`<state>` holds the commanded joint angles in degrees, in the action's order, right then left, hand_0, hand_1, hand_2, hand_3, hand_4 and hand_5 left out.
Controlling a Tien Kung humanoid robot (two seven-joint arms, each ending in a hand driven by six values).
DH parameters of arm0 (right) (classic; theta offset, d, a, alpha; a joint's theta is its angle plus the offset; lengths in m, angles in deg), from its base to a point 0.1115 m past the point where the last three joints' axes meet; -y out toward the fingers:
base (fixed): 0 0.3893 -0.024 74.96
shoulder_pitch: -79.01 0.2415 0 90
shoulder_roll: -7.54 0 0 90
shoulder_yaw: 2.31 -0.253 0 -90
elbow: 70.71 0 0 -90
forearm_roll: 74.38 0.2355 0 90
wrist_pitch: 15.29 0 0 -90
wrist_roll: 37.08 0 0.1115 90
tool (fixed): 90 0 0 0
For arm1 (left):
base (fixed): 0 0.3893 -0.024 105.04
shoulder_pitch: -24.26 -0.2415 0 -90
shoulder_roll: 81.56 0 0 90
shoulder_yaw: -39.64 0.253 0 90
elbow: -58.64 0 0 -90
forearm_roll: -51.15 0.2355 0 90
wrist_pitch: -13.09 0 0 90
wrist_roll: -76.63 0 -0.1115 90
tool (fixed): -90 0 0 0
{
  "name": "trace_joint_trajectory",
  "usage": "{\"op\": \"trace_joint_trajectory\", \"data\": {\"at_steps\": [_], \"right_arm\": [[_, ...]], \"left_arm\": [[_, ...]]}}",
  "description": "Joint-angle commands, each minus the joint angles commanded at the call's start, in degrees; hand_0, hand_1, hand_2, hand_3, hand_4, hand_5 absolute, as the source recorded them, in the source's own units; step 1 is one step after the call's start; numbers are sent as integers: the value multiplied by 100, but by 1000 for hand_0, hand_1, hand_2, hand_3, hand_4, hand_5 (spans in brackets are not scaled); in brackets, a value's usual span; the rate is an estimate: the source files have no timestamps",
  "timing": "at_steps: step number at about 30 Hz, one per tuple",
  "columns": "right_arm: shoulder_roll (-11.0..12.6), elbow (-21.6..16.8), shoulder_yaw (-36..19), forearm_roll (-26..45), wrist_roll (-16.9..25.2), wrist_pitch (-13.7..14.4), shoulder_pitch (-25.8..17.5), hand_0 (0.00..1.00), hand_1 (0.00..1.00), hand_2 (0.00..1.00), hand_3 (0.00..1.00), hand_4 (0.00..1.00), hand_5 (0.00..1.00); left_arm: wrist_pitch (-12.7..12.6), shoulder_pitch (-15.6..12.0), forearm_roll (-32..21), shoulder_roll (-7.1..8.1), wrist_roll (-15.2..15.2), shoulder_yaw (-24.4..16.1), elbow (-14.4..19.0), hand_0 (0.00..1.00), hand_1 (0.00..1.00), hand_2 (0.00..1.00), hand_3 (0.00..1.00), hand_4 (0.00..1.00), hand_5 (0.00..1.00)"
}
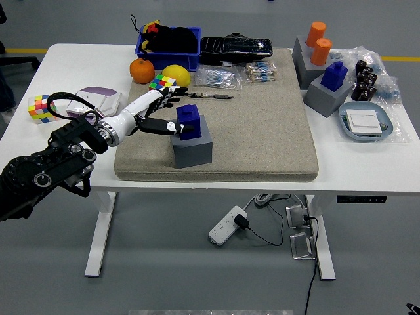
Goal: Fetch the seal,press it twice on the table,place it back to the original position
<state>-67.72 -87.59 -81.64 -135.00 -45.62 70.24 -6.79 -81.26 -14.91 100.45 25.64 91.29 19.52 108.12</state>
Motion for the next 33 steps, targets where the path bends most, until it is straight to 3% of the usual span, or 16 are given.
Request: {"op": "trace_joint_trajectory", "data": {"at_steps": [5, 6, 15, 17, 18, 29, 30, 33], "right_arm": [[4, -6, 17, 9, 0, 11, 13, 805, 708, 675, 678, 720, 499], [6, -8, 20, 11, 0, 13, 13, 805, 707, 675, 677, 720, 500], [11, 4, 76, 16, -8, 6, 1, 804, 707, 674, 677, 720, 500], [17, 3, 88, 18, -11, 5, 0, 804, 707, 674, 677, 720, 500], [19, 3, 92, 20, -11, 7, -1, 804, 707, 675, 677, 720, 500], [35, 1, 152, 44, -7, 12, 4, 803, 707, 674, 677, 720, 500], [35, 1, 155, 44, -7, 12, 4, 803, 707, 674, 677, 720, 500], [38, -2, 164, 48, -7, 14, -1, 803, 707, 674, 677, 720, 500]], "left_arm": [[-126, 37, 109, -168, 21, 74, -173, 902, 954, 944, 903, 998, 219], [-162, 47, 134, -211, 34, 103, -232, 903, 940, 905, 859, 998, 2], [-331, 3, 133, -461, 59, 272, -559, 904, 931, 873, 855, 992, 2], [-344, -9, 127, -479, 59, 291, -584, 904, 931, 873, 855, 992, 2], [-349, -15, 124, -483, 59, 290, -592, 890, 880, 812, 838, 970, 2], [-540, -27, -17, -517, 196, 247, -685, 842, 831, 771, 818, 942, 2], [-546, -28, -32, -521, 207, 242, -695, 752, 686, 596, 771, 854, 2], [-547, -37, -73, -528, 227, 247, -721, 752, 686, 596, 771, 854, 2]]}}
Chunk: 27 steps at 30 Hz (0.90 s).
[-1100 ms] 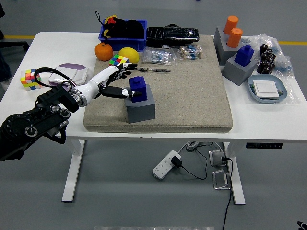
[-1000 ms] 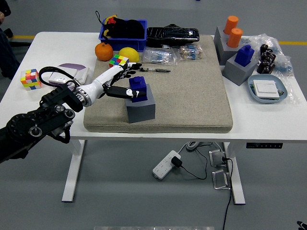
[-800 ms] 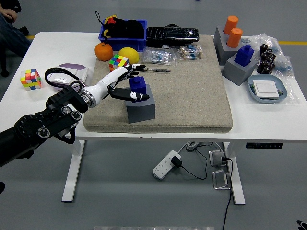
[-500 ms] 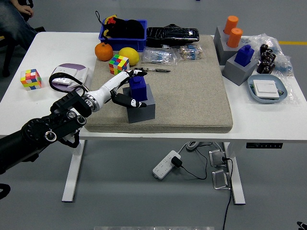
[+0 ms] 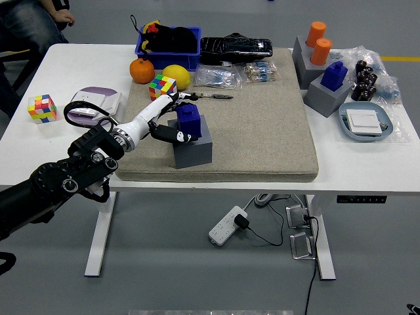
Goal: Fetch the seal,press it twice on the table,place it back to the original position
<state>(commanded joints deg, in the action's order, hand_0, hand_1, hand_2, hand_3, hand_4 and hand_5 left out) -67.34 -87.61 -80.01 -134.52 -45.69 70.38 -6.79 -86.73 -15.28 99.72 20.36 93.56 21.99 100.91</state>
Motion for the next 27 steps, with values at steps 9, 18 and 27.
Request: {"op": "trace_joint_trajectory", "data": {"at_steps": [9, 18, 27], "right_arm": [[-4, 5, -12, -9, -2, -4, -21, 804, 707, 674, 676, 719, 501], [-10, 3, -22, -5, 12, 11, -16, 803, 707, 675, 678, 720, 499], [-18, 5, -62, -12, 22, 30, -19, 803, 705, 674, 676, 719, 497]], "left_arm": [[-2, -16, -132, -32, 27, -13, -61, 678, 596, 490, 719, 772, 2], [-235, -2, -326, -99, 177, -54, -124, 663, 509, 440, 609, 725, 2], [-370, 7, -435, -84, 282, -114, -101, 638, 468, 427, 587, 685, 2]]}}
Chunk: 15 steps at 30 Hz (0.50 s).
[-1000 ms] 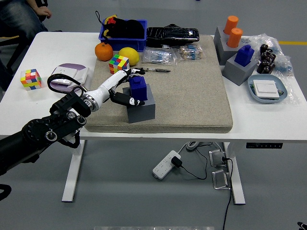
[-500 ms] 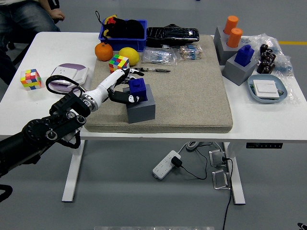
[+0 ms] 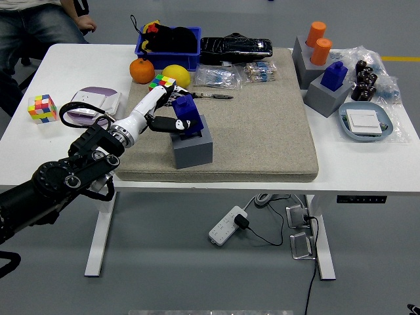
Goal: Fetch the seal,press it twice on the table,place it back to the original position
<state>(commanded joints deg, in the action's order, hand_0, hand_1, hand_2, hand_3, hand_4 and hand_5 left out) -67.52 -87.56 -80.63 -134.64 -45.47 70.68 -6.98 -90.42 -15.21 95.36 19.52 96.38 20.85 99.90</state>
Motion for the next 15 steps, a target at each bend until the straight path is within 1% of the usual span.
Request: {"op": "trace_joint_trajectory", "data": {"at_steps": [5, 8, 10, 12, 14, 15], "right_arm": [[-9, -2, -16, 0, 7, 5, -2, 803, 705, 674, 676, 719, 497], [-9, -3, -21, -2, 10, 8, -2, 803, 705, 674, 674, 719, 497], [-6, -4, -21, -3, 11, 10, -2, 803, 705, 674, 674, 719, 497], [-4, -4, -26, -3, 12, 14, -5, 802, 705, 673, 676, 719, 496], [-1, -5, -31, -4, 13, 14, -4, 802, 705, 673, 676, 719, 496], [-3, -3, -39, -6, 13, 14, -5, 802, 705, 673, 676, 719, 496]], "left_arm": [[0, 4, 41, 113, 27, -158, 90, 638, 468, 427, 587, 685, 2], [6, 44, 109, 262, 29, -271, 130, 632, 465, 425, 587, 680, 2], [7, 75, 154, 393, 21, -335, 91, 632, 465, 425, 587, 680, 2], [3, 86, 203, 479, 22, -367, 30, 632, 466, 424, 587, 678, 2], [0, 95, 204, 595, 21, -383, -132, 632, 466, 424, 587, 678, 2], [-3, 94, 212, 624, 20, -376, -193, 632, 466, 424, 587, 678, 2]]}}
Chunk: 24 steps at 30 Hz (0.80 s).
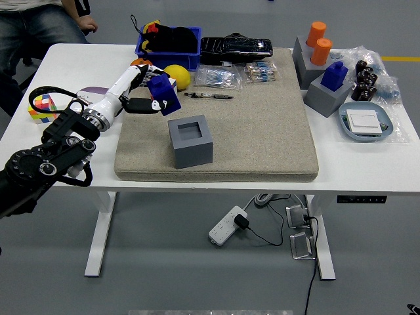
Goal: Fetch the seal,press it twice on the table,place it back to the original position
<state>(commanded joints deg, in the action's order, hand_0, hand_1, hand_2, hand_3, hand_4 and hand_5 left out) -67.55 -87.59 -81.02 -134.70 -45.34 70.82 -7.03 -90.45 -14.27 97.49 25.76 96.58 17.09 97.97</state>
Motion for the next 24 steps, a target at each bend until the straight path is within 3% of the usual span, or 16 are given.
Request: {"op": "trace_joint_trajectory", "data": {"at_steps": [4, 8, 15, 24], "right_arm": [[-9, 6, -20, -3, -3, -6, -6, 802, 705, 673, 675, 719, 496], [-15, 2, -23, 3, -3, -8, 0, 802, 705, 673, 675, 719, 496], [-13, -11, 4, 24, -4, -1, 24, 802, 705, 672, 676, 719, 496], [-16, -1, 14, 22, -14, -12, 20, 803, 705, 671, 676, 719, 496]], "left_arm": [[12, -35, -23, 93, -22, 157, -327, 634, 467, 424, 587, 675, 2], [42, -101, -83, 81, -60, 422, -599, 634, 467, 424, 587, 675, 2], [72, -198, -384, -85, -120, 1070, -932, 636, 473, 423, 589, 679, 2], [81, -282, -642, -312, -147, 1478, -1127, 637, 474, 426, 589, 686, 2]]}}
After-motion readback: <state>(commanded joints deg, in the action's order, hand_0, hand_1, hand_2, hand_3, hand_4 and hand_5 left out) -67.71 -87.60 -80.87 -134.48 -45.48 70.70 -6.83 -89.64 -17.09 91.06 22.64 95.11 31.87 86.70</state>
